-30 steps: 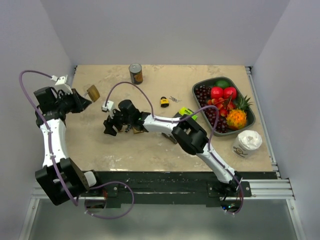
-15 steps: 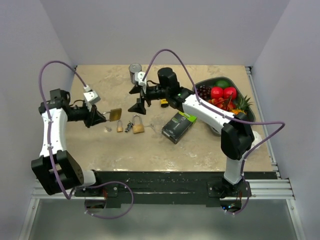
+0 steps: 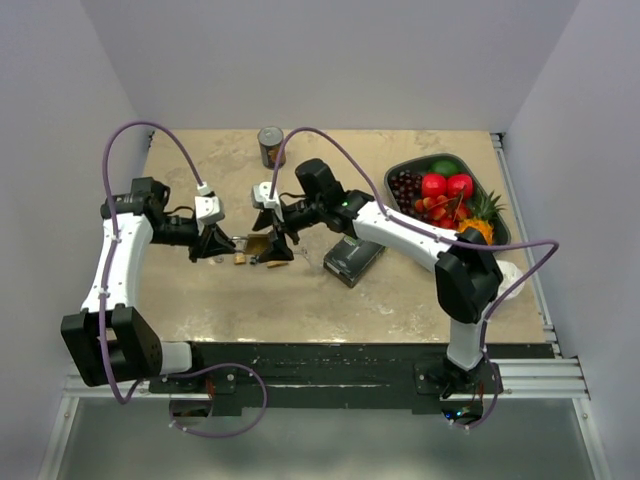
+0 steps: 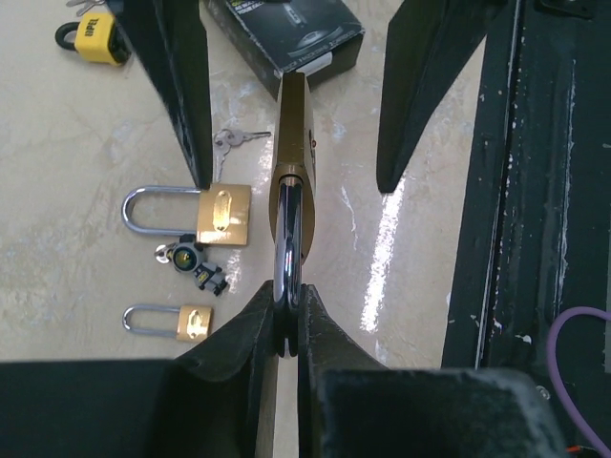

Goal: Lock with the key
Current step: Place the lock at the center of the board.

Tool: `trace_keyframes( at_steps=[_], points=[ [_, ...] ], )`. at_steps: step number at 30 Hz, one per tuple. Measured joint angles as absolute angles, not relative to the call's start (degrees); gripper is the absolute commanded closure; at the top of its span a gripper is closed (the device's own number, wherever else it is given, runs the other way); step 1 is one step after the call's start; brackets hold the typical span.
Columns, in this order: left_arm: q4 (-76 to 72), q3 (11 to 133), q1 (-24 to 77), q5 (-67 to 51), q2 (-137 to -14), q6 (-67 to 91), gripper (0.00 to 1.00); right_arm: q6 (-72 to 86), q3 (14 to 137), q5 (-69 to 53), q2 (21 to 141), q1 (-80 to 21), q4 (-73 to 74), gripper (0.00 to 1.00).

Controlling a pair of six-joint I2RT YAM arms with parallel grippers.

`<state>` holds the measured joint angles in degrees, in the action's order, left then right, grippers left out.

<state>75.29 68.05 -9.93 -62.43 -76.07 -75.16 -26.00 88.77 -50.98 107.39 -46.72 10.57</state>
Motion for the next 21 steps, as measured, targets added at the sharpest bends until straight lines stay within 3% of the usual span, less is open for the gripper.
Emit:
trace_keyframes(
  at_steps=[1, 4, 11, 14, 17, 18, 19, 21],
  points=[
    [75.5, 68.1, -9.2, -62.6, -76.1, -75.5, 1.0, -25.1, 88.8, -51.0, 108.1, -47.2, 9.9, 0.35],
    [75.8, 68.1, -8.8, -62.9, -76.1, -75.9, 1.0, -23.6, 88.8, -51.1, 109.8, -48.1, 9.0, 0.52],
    [75.9, 68.1, -8.9, -62.9, -76.1, -76.2, 1.0, -22.7, 88.7, -50.9, 111.4, -48.5, 9.4, 0.7],
    [76.0, 68.1, -8.8, -62.9, -76.1, -76.2, 1.0, -22.3, 88.7, -50.6, 111.4, -48.3, 9.4, 0.71],
    [76.0, 68.1, -8.9, -62.9, -76.1, -76.1, 1.0, -21.6, 88.6, -50.5, 111.4, -48.0, 9.0, 0.89],
    [76.1, 68.1, -8.9, -62.9, -76.1, -76.1, 1.0, -21.5, 88.5, -50.5, 111.4, -47.9, 8.5, 1.0],
    [76.0, 68.1, -8.9, -62.9, -76.1, -76.1, 0.95, -21.5, 88.3, -50.6, 111.4, -47.8, 8.1, 1.0],
    [75.7, 68.1, -8.9, -63.0, -76.2, -76.1, 0.67, -21.0, 87.9, -50.6, 111.4, -47.6, 7.2, 1.0]
  ],
)
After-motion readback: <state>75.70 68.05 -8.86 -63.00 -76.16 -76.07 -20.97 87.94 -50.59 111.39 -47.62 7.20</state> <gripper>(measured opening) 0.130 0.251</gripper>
